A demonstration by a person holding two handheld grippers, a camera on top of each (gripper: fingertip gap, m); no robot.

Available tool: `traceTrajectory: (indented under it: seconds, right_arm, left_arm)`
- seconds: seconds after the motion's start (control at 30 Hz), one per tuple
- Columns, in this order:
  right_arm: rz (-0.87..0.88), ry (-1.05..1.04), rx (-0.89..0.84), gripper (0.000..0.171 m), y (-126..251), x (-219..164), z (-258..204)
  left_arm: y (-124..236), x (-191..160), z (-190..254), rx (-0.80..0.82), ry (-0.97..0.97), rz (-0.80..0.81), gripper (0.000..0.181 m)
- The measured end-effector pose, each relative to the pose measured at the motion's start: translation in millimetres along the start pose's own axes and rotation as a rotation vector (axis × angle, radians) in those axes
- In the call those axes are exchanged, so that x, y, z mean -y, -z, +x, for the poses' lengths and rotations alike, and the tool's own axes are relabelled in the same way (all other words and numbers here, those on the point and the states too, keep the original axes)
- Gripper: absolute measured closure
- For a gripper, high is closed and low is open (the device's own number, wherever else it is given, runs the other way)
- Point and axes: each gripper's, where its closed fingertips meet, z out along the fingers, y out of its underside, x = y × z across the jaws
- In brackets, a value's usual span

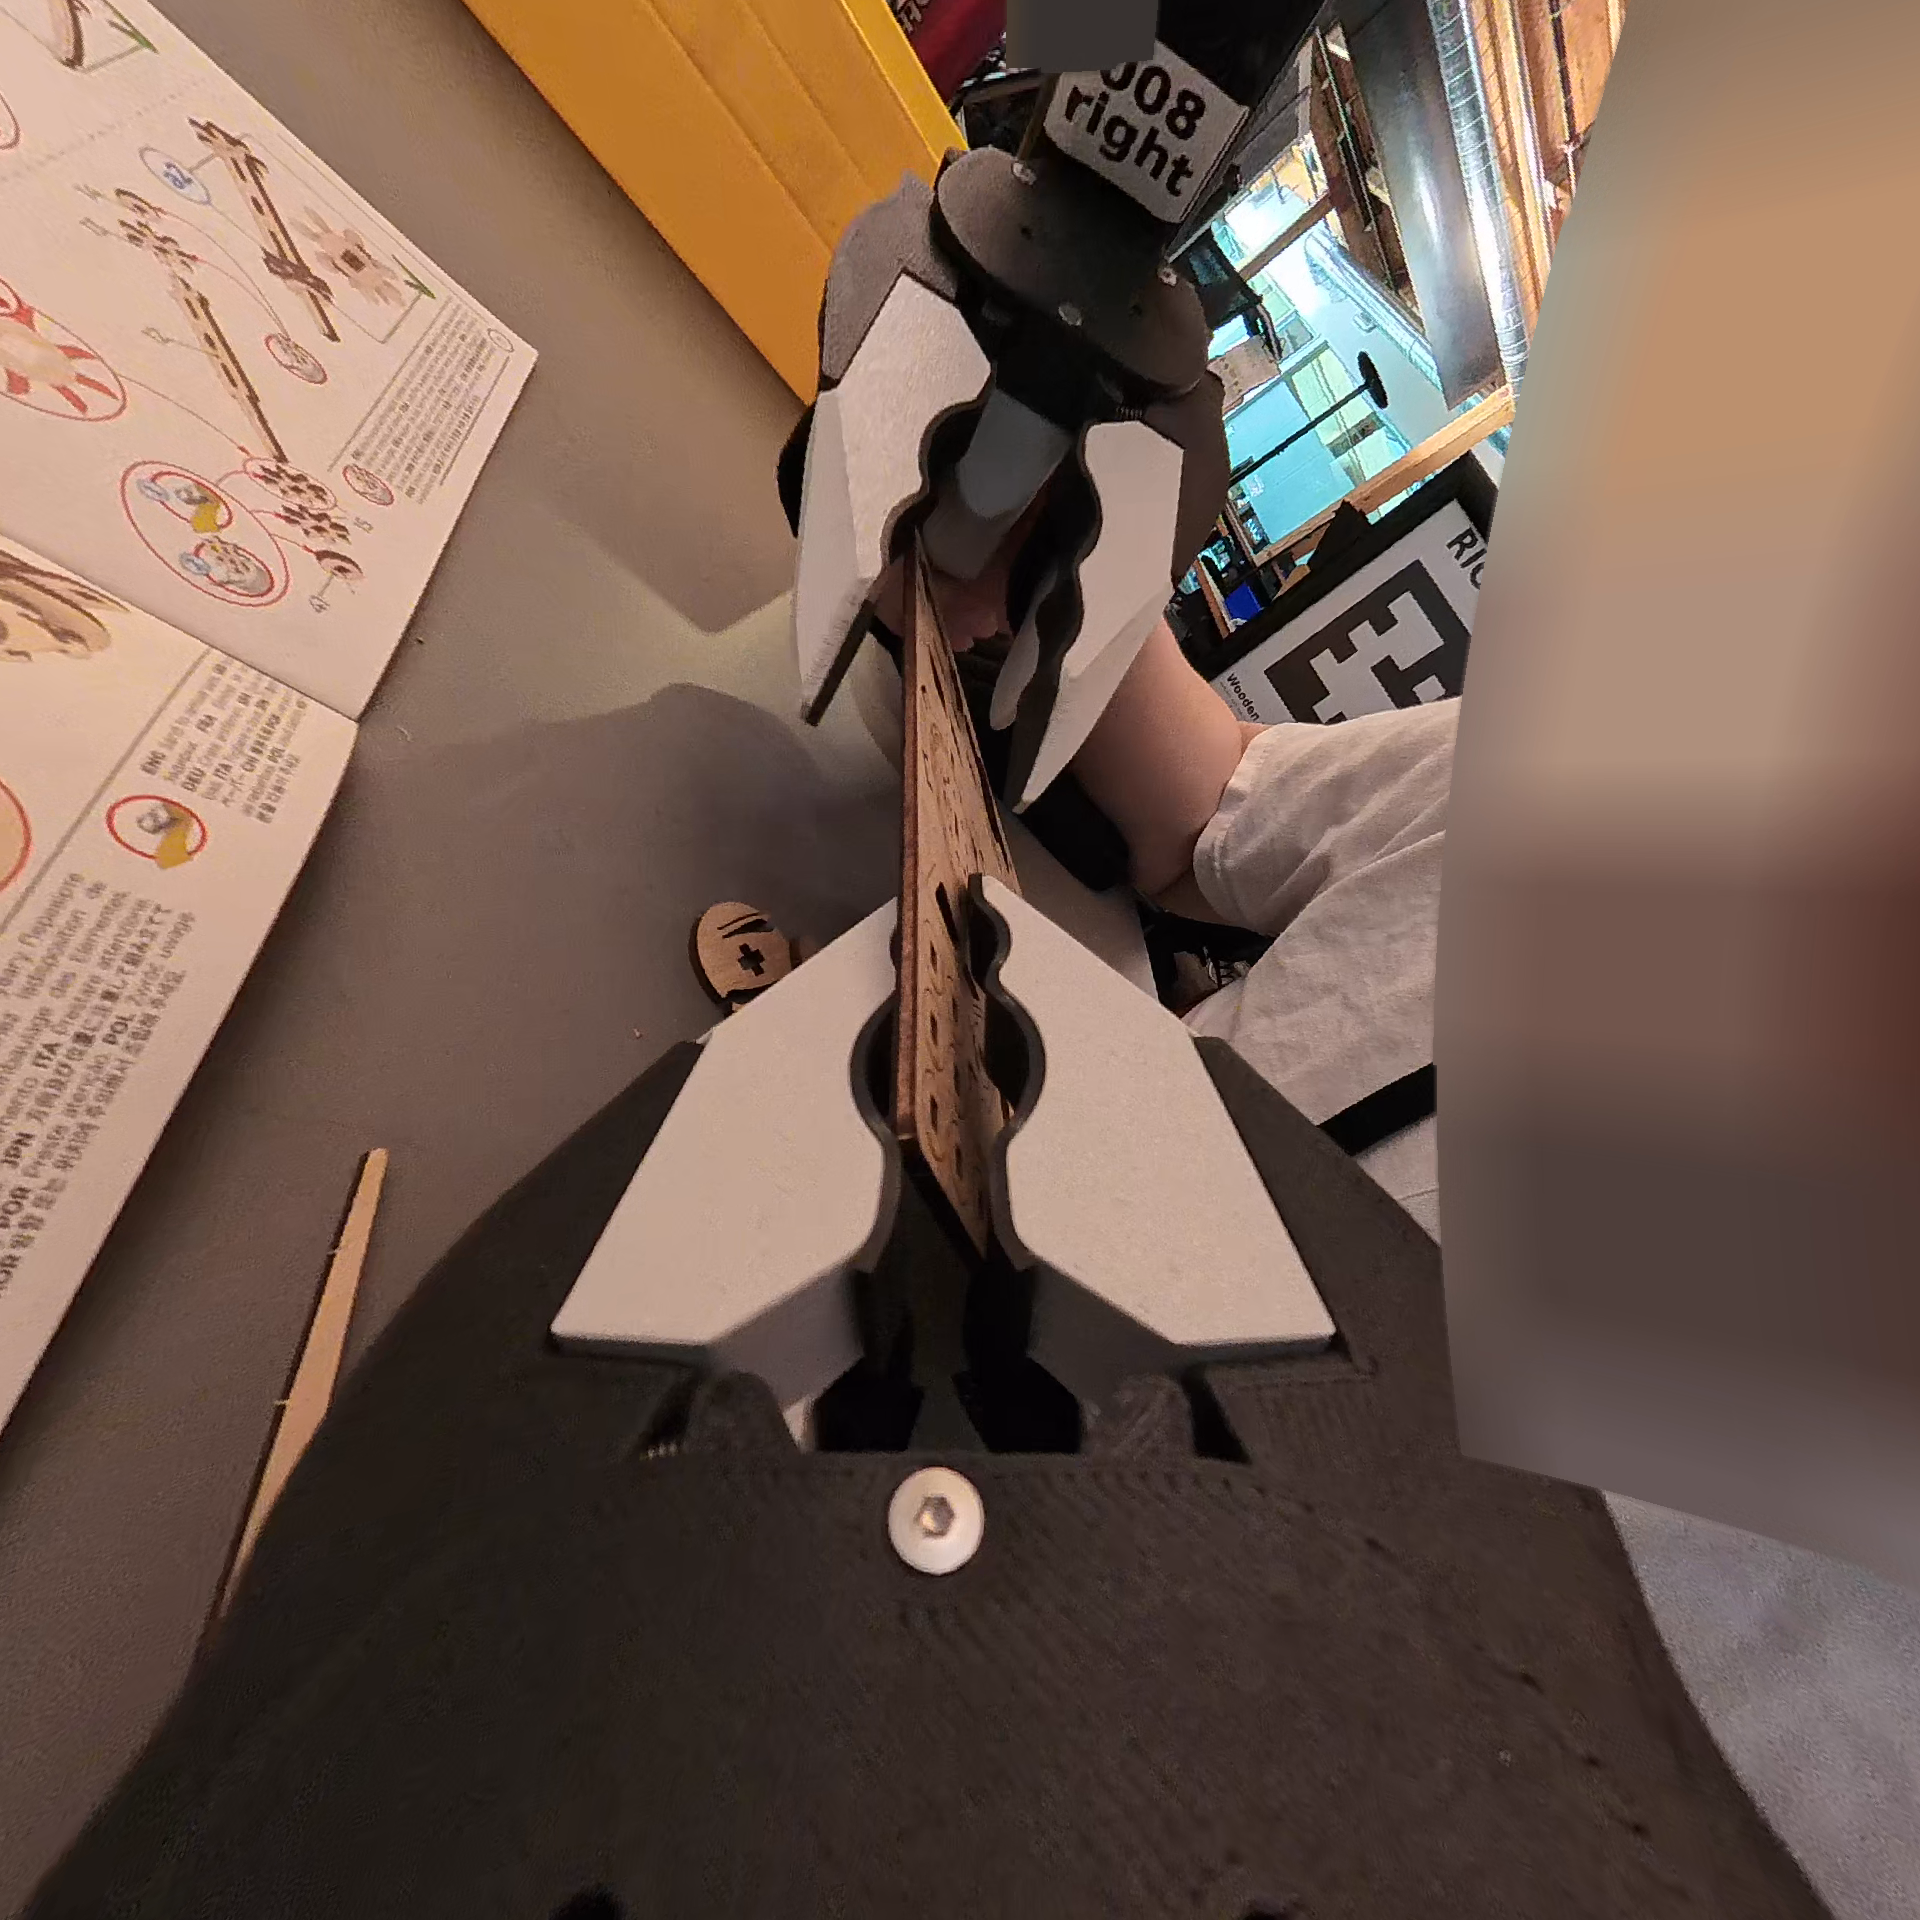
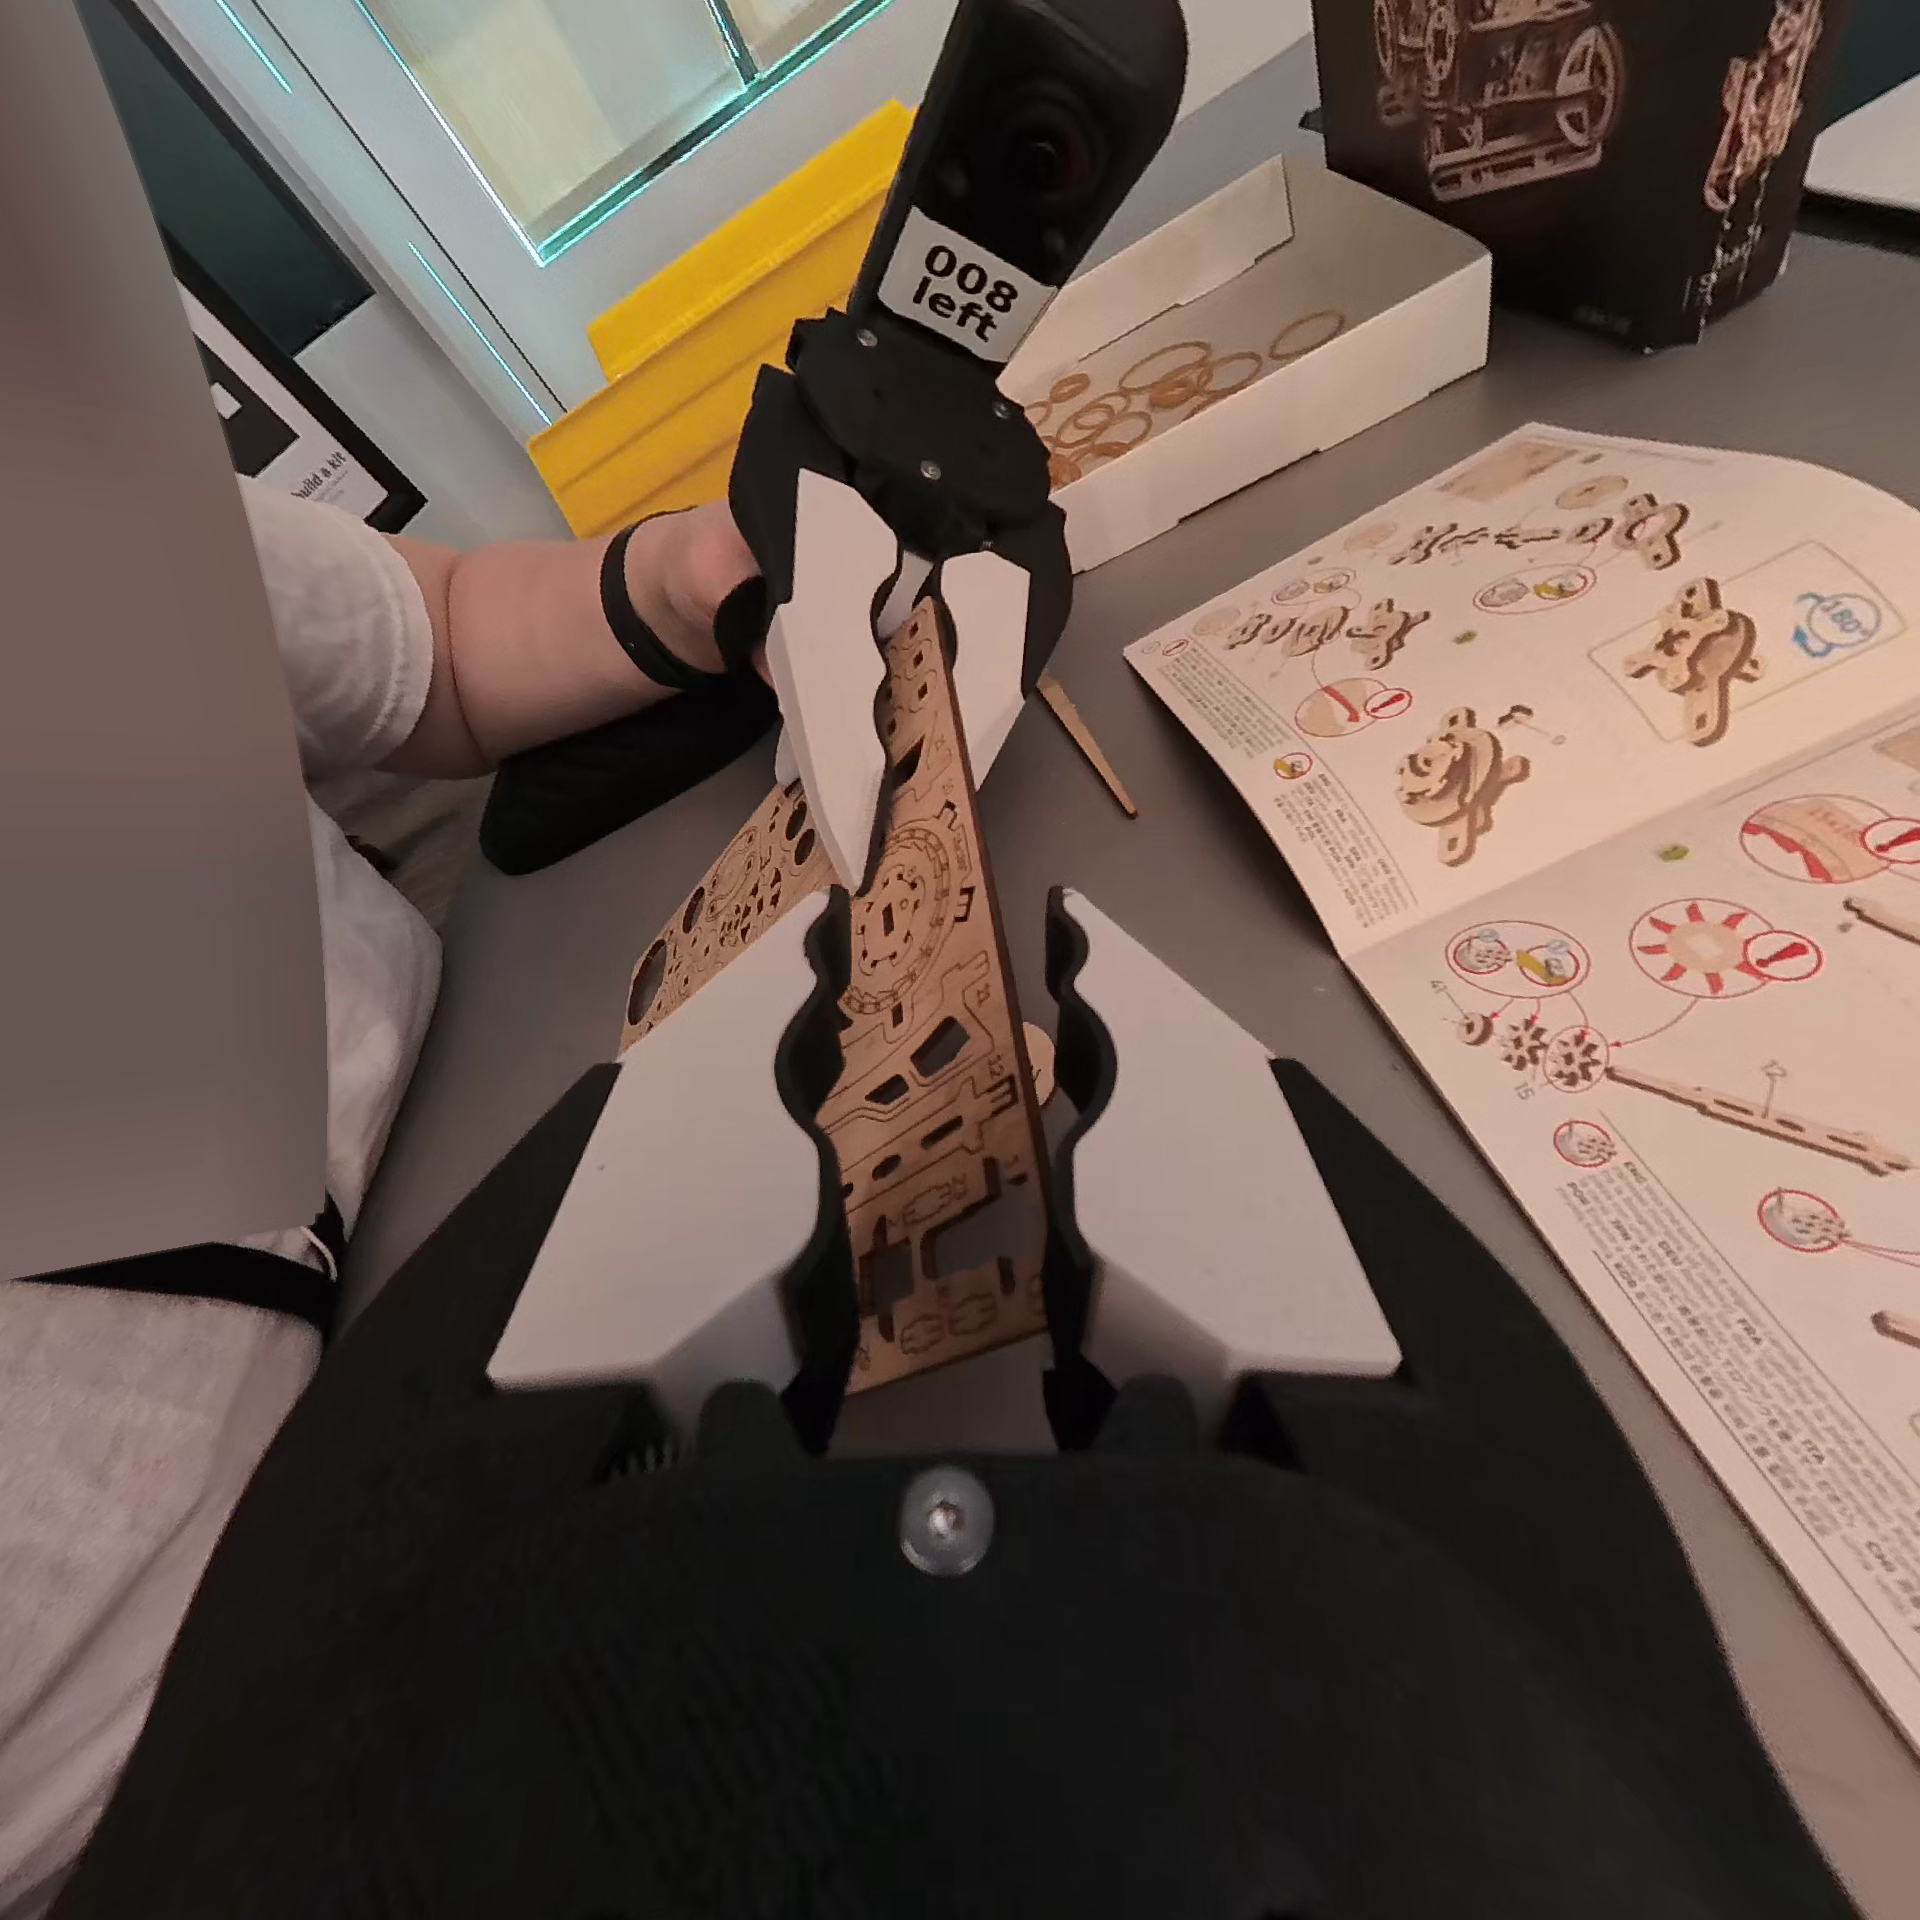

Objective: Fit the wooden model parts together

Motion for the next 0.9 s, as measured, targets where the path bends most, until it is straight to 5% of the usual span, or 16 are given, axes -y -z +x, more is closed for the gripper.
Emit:
traceTrajectory:
  seconds: [0.73,0.9]
  right_arm:
    - [-0.049,0.063,-0.051,0.122,-1.0,-4.6,2.8]
    - [-0.077,0.061,0.005,0.132,-4.2,-9.2,-6.6]
  left_arm:
    - [-3.7,-1.1,6.4,-0.023,-0.022,-0.006,0.179]
    - [-4.1,-1.1,7.5,-0.027,-0.027,-0.007,0.179]
